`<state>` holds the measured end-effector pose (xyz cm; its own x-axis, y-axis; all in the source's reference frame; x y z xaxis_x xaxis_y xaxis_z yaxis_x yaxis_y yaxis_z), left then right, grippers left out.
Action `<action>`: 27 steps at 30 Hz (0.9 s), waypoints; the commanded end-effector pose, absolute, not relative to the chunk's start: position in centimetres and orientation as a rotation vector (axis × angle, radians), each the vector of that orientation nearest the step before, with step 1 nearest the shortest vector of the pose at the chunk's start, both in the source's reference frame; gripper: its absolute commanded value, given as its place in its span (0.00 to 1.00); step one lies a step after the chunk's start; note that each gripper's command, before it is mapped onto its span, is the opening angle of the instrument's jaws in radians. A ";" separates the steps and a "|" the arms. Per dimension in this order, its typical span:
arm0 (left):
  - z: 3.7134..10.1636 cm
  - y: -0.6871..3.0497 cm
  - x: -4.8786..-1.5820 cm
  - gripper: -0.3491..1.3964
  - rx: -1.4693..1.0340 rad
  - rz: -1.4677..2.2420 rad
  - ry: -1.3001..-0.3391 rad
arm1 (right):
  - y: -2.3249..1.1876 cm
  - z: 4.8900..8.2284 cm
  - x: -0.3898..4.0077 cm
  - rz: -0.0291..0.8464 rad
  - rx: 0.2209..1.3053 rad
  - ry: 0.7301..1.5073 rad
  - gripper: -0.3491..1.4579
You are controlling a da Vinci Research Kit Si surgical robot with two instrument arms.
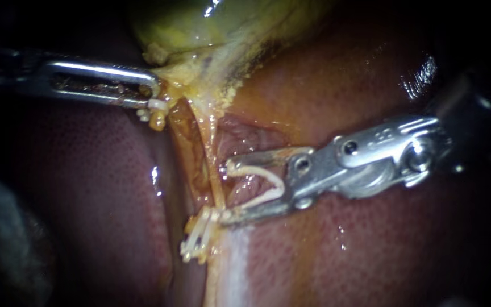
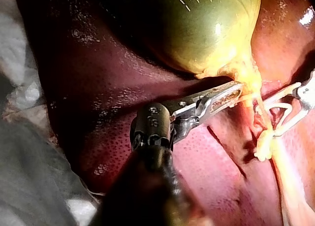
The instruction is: Clipping first clip right tube
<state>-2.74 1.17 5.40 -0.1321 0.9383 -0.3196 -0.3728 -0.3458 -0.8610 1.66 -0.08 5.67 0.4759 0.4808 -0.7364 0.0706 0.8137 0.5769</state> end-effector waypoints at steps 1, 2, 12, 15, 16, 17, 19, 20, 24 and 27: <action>5.40 1.17 -2.74 0.00 -1.104 1.670 -0.762 | -0.09 5.69 1.69 0.284 0.612 1.074 0.47; 5.40 1.17 -2.74 0.00 -1.104 1.670 -0.762 | -0.09 5.69 1.71 0.291 0.623 1.083 0.47; 5.40 1.17 -2.75 0.00 -1.103 1.670 -0.762 | -0.10 5.68 1.85 0.378 0.696 1.157 0.47; 5.40 1.17 -2.75 0.00 -1.104 1.670 -0.762 | -0.14 5.63 1.85 0.378 0.726 1.171 0.47; 5.40 1.17 -2.74 0.00 -1.104 1.670 -0.762 | -0.15 5.60 1.85 0.370 0.732 1.174 0.47; 5.41 1.17 -2.74 0.00 -1.104 1.670 -0.762 | -0.17 5.58 1.86 0.363 0.739 1.180 0.47; 5.41 1.17 -2.74 0.00 -1.104 1.670 -0.762 | -0.22 5.51 1.86 0.351 0.759 1.190 0.47; 5.41 1.17 -2.74 0.00 -1.104 1.670 -0.762 | -0.25 5.48 1.86 0.350 0.771 1.196 0.47; 5.42 1.18 -2.73 0.00 -1.104 1.671 -0.763 | -0.36 5.33 1.83 0.302 0.819 1.212 0.46; 5.43 1.18 -2.73 0.00 -1.104 1.671 -0.763 | -0.41 5.26 1.83 0.275 0.839 1.211 0.44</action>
